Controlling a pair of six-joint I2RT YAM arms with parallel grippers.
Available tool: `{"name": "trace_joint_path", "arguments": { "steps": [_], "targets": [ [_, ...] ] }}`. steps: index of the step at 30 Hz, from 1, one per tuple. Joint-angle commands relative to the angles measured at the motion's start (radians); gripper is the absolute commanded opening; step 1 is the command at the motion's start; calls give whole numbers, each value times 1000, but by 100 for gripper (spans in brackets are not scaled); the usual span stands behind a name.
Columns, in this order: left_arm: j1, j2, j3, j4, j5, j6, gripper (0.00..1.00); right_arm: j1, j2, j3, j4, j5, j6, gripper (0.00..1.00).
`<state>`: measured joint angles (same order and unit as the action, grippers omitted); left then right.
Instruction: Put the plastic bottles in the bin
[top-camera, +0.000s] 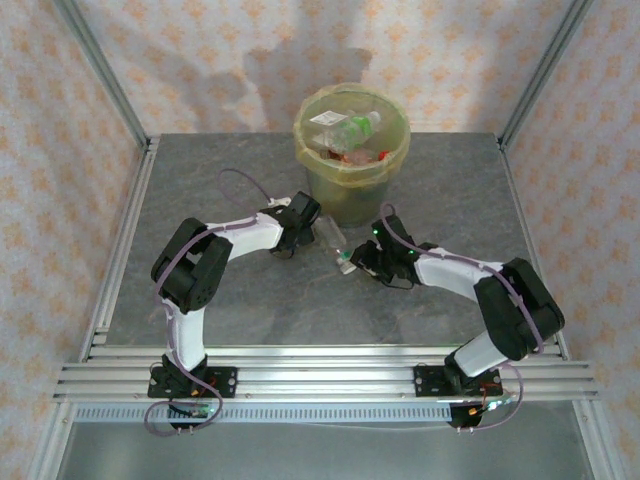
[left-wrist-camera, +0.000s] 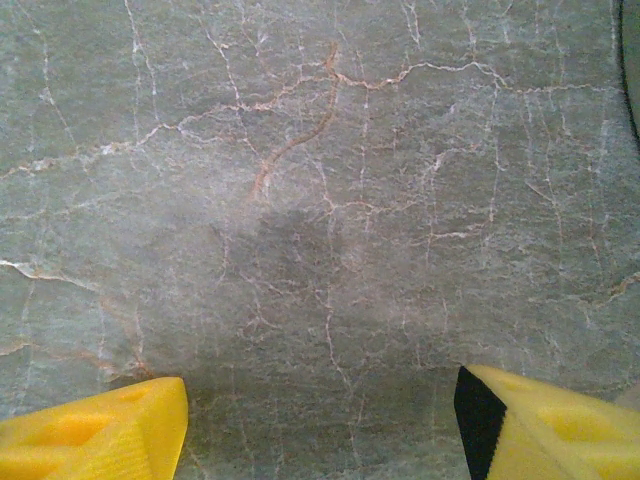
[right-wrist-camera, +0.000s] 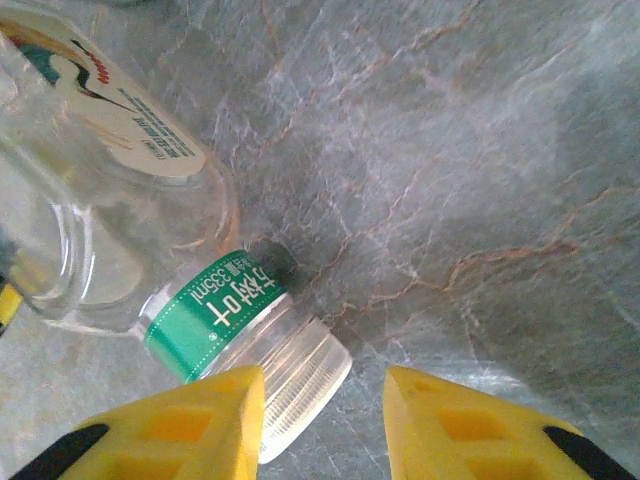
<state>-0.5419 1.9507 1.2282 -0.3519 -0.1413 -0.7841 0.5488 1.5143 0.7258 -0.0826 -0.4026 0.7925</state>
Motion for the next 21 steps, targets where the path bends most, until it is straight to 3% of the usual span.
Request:
{"name": "trace_joint_path", "arguments": {
  "steps": [1, 7, 13, 18, 21],
  "targets": [
    [-9, 11, -1, 18, 1, -18, 73, 47, 1, 17, -82, 78, -20, 37],
    [-7, -13, -14, 10, -16, -23, 73, 118, -67, 60, -236, 206, -65, 40],
    [-4, -51, -33, -7, -41, -34, 73, 167, -106, 121, -321, 287, -126, 51],
    [13, -154, -85, -27, -93, -59, 75, 220, -74, 199, -347, 343, -191, 80],
    [29, -226, -125, -41, -132, -77, 81, 247, -26, 255, -371, 395, -200, 89]
  ]
}}
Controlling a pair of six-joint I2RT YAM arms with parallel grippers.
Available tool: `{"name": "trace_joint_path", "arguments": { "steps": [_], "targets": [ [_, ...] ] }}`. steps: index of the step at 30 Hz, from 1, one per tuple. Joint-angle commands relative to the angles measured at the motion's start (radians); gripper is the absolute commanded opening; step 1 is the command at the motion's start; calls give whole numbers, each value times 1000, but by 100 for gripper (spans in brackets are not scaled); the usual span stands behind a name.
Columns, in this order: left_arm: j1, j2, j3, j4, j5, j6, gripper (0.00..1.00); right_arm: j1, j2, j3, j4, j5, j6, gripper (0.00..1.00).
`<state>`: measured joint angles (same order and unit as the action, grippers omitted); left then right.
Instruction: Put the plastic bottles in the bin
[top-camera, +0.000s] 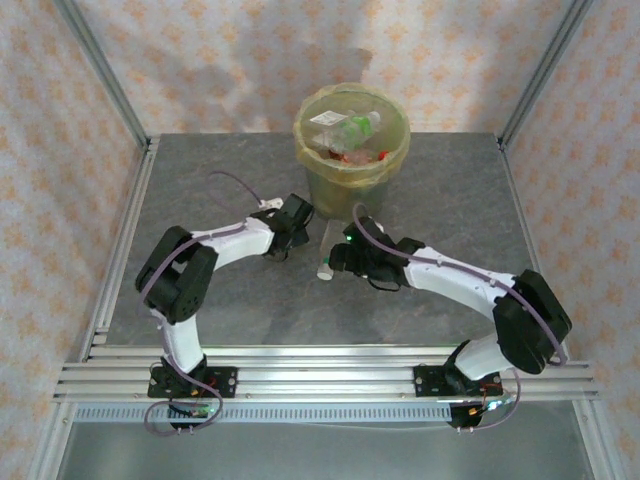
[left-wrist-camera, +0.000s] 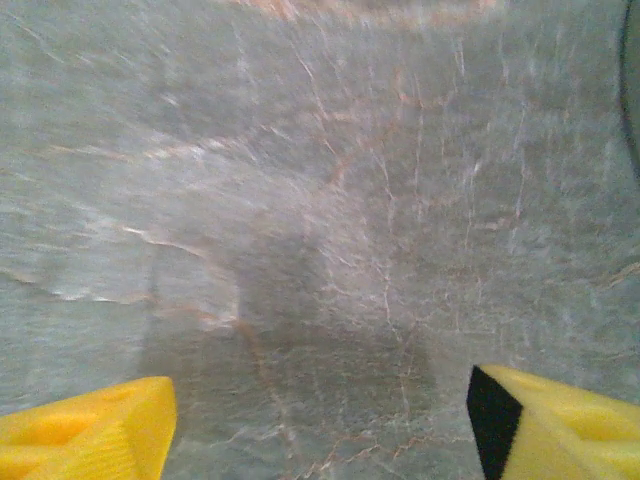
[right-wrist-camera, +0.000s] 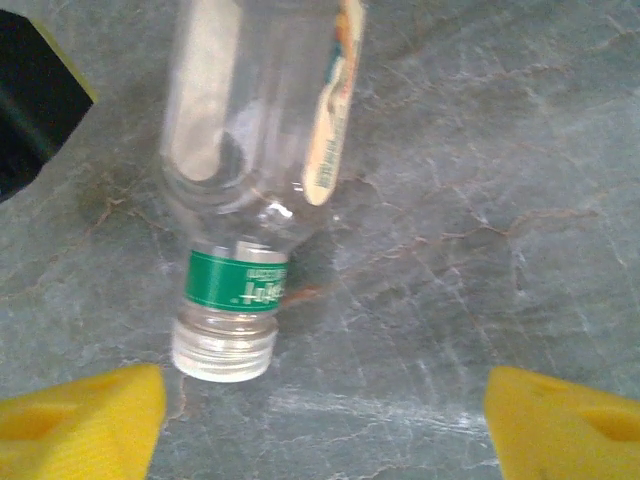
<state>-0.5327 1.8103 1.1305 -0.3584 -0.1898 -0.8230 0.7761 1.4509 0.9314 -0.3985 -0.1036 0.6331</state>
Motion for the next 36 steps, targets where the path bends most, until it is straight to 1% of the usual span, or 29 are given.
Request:
{"name": "trace_joint_path", "arguments": {
  "steps": [1, 5, 7, 17, 29, 32, 36],
  "targets": [
    [26, -113, -42, -38, -96, -44, 84, 29, 59, 72, -68, 124, -35, 99],
    [49, -211, -98, -48, -136, -62, 97, 63, 137, 140, -63, 198, -15, 99],
    [57, -248, -118, -57, -156, -65, 100, 73, 175, 171, -57, 225, 7, 99],
    [88, -339, -179, -141, -268, -122, 100, 75, 372, 313, -63, 341, 65, 99],
    [110, -348, -203, -128, -242, -111, 100, 74, 493, 349, 3, 401, 60, 100],
    [111, -341, -202, -126, -233, -106, 100, 75, 515, 348, 30, 405, 41, 97],
    [113, -335, -201, -131, -234, -100, 100, 75, 540, 355, 45, 412, 22, 86]
  ]
}}
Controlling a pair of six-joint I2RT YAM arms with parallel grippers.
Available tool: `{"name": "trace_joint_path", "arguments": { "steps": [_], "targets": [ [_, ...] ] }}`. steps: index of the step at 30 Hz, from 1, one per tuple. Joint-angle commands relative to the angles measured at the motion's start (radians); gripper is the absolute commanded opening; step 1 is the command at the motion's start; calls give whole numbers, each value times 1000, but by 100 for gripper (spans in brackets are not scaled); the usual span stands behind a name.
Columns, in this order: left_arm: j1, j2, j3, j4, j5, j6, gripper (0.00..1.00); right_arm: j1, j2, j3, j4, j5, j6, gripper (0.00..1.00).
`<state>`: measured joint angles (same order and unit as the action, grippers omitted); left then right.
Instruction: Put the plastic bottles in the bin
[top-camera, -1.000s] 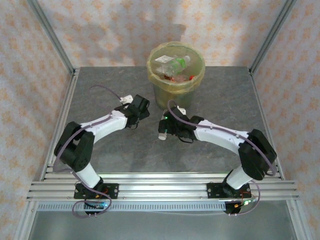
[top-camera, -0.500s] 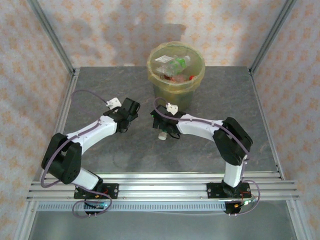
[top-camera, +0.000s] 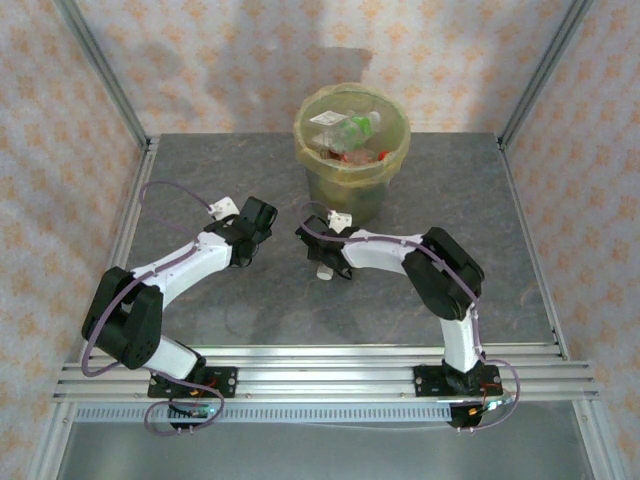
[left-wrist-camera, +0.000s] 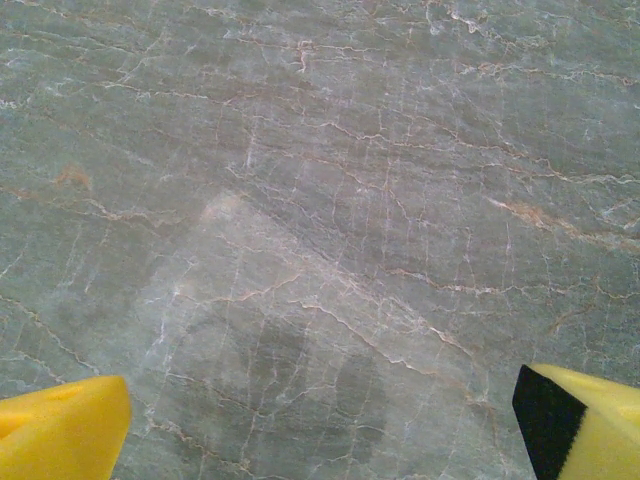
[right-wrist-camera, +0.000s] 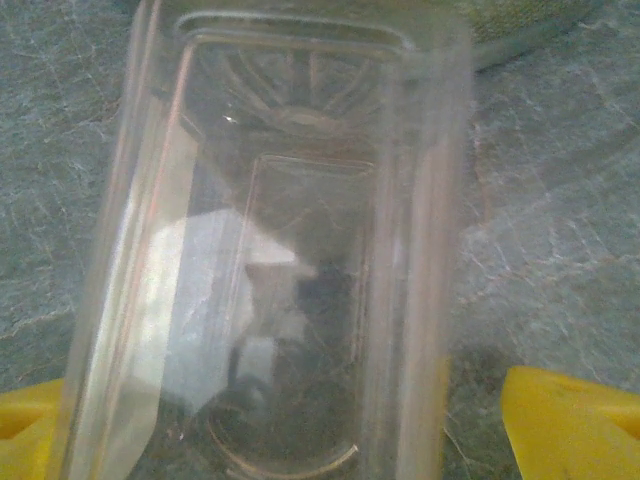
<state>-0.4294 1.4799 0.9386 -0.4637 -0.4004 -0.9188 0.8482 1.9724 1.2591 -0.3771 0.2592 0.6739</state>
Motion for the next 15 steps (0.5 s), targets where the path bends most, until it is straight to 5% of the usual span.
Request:
{"name": "trace_joint_path", "arguments": {
  "steps": [1, 10, 15],
  "targets": [
    [9, -4, -10, -27, -22, -3, 100, 3, 24, 28, 30, 50, -22, 83],
    [13, -10, 2, -44, -26, 4, 100, 5, 7, -2, 27, 29, -35, 52],
    [15, -22, 2, -46, -26, 11, 100, 8, -82, -93, 30, -14, 6, 46]
  ]
}}
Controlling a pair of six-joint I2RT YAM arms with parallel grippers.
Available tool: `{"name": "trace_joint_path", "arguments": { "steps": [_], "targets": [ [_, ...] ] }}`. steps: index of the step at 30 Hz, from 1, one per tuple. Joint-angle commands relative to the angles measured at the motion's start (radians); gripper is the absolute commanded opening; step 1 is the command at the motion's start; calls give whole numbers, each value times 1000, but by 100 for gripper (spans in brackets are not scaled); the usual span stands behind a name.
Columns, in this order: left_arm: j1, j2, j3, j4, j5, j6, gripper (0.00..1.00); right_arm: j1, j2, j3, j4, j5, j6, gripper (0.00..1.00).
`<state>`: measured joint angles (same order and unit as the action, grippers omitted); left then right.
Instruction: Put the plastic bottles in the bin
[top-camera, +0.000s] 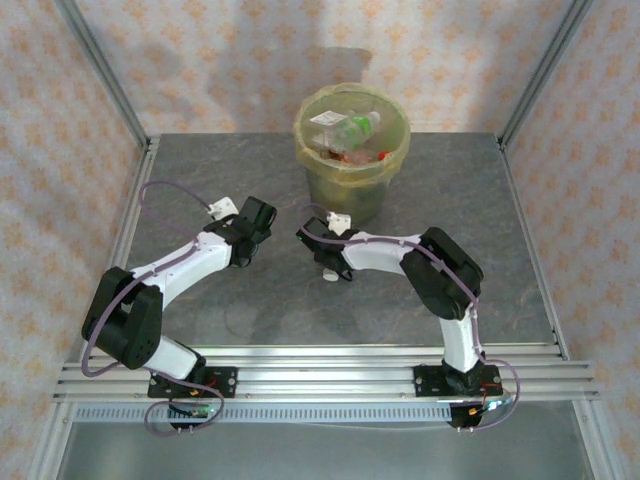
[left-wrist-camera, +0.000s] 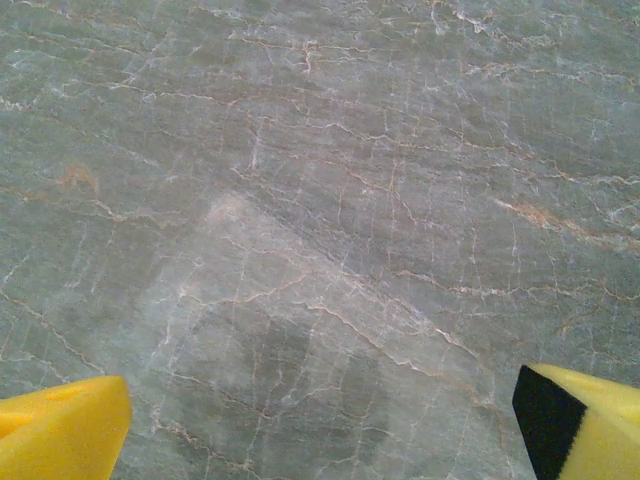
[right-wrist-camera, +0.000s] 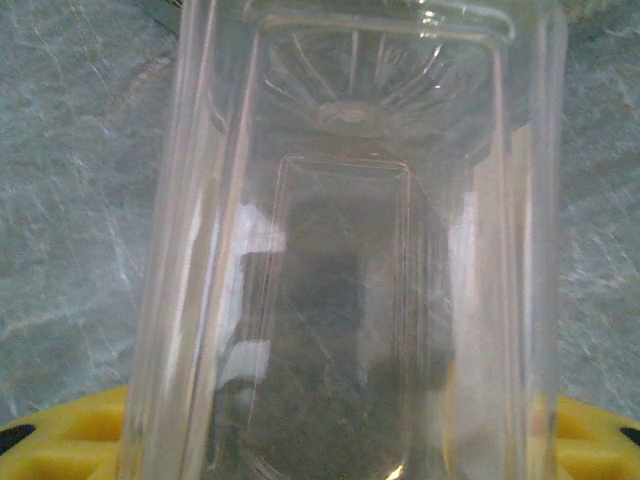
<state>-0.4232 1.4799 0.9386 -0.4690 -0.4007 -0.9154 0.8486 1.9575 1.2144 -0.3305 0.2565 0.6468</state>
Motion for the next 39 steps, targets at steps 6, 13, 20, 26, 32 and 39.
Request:
{"name": "trace_joint_path", "arguments": {
  "steps": [6, 13, 20, 26, 32, 39],
  "targets": [
    [12, -50, -6, -61, -28, 16, 100, 18, -241, -204, -21, -47, 123, 44],
    [15, -97, -15, -83, -31, 25, 100, 20, -495, -318, -107, 5, 188, 44],
    [15, -139, -25, -104, -45, 39, 100, 18, -732, -253, -217, 126, 122, 44],
    [15, -182, -53, -86, -24, 48, 100, -10, -834, -148, -223, 167, 18, 44],
    [16, -193, -41, -83, -4, 63, 100, -105, -780, 63, -247, 67, -95, 44],
    [15, -199, -34, -79, 10, 75, 100, -248, -595, 340, -290, -47, -164, 44]
  ]
}}
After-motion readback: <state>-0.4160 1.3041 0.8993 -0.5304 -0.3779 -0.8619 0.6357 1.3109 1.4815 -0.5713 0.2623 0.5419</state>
